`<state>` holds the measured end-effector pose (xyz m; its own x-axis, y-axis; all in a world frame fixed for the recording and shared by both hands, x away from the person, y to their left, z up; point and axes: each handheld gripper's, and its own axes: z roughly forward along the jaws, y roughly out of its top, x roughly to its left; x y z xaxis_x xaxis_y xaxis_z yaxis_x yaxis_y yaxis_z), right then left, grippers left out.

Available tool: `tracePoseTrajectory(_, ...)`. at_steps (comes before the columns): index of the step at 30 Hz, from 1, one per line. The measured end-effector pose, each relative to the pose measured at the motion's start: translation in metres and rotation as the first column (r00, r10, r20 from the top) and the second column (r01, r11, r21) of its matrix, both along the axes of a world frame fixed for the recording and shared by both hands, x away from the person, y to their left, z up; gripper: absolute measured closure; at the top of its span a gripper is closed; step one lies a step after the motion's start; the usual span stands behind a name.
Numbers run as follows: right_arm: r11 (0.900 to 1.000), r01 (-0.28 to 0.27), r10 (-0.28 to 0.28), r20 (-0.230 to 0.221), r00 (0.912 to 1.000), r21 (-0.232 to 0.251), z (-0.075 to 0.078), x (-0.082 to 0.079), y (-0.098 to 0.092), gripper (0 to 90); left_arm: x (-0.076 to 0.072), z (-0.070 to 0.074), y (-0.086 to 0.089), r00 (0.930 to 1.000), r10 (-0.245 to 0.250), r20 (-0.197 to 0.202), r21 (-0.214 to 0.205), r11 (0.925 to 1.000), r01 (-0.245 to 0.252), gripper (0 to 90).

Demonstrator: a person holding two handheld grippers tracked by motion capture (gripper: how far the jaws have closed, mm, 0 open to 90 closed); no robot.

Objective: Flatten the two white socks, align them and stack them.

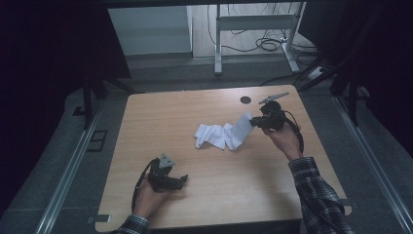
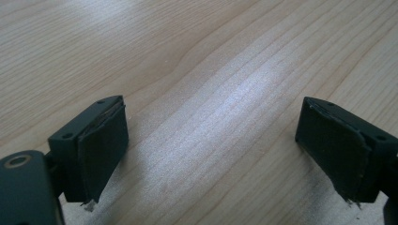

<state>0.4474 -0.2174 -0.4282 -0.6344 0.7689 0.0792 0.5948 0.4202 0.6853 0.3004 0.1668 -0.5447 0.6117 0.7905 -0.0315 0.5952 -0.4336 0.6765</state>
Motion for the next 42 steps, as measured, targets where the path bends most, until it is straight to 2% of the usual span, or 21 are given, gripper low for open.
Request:
tracePoseTrajectory(5, 0.9998, -0.018, 0.018, 0.032, 0.9993, 0.001, 0.028, -0.005, 0.008, 79.3, 0.000, 0.000, 0.000, 1.0000, 0.000, 0.000, 0.000, 1.0000, 0.000, 9.9)
tracePoseTrajectory(16, 0.9967, -0.053, 0.046, 0.114, 0.9924, 0.061, 0.092, -0.016, 0.022, 79.4, 0.000, 0.000, 0.000, 1.0000, 0.001, 0.002, 0.000, 1.0000, -0.001, 9.9)
tracePoseTrajectory(20, 0.9969, -0.047, 0.037, 0.148, 0.9883, 0.064, 0.111, -0.023, 0.017, 79.4, 0.000, 0.000, 0.000, 1.0000, 0.001, 0.001, 0.000, 1.0000, -0.001, 9.9)
tracePoseTrajectory(22, 0.9974, -0.031, 0.021, 0.152, 0.9882, 0.065, 0.114, -0.025, 0.010, 79.4, 0.000, 0.000, 0.000, 1.0000, 0.002, 0.001, 0.000, 1.0000, -0.002, 9.9)
tracePoseTrajectory(25, 0.9977, 0.002, -0.012, 0.143, 0.9896, 0.067, 0.111, -0.024, -0.005, 79.3, 0.000, 0.000, 0.000, 1.0000, 0.004, 0.001, -0.002, 1.0000, -0.004, 9.9)
tracePoseTrajectory(27, 0.9975, 0.024, -0.033, 0.125, 0.9917, 0.066, 0.104, -0.023, -0.016, 79.3, 0.000, 0.000, 0.000, 1.0000, 0.001, 0.002, 0.000, 1.0000, -0.001, 9.9)
tracePoseTrajectory(34, 0.9950, 0.088, -0.091, 0.068, 0.9936, 0.049, 0.066, -0.020, -0.051, 79.1, 0.000, 0.000, 0.000, 1.0000, 0.000, 0.000, 0.000, 1.0000, 0.000, 9.9)
tracePoseTrajectory(42, 0.9868, 0.159, -0.159, 0.013, 0.9871, 0.032, 0.025, -0.022, -0.090, 78.9, 0.000, 0.000, 0.000, 1.0000, 0.001, -0.001, -0.001, 1.0000, -0.001, 9.9)
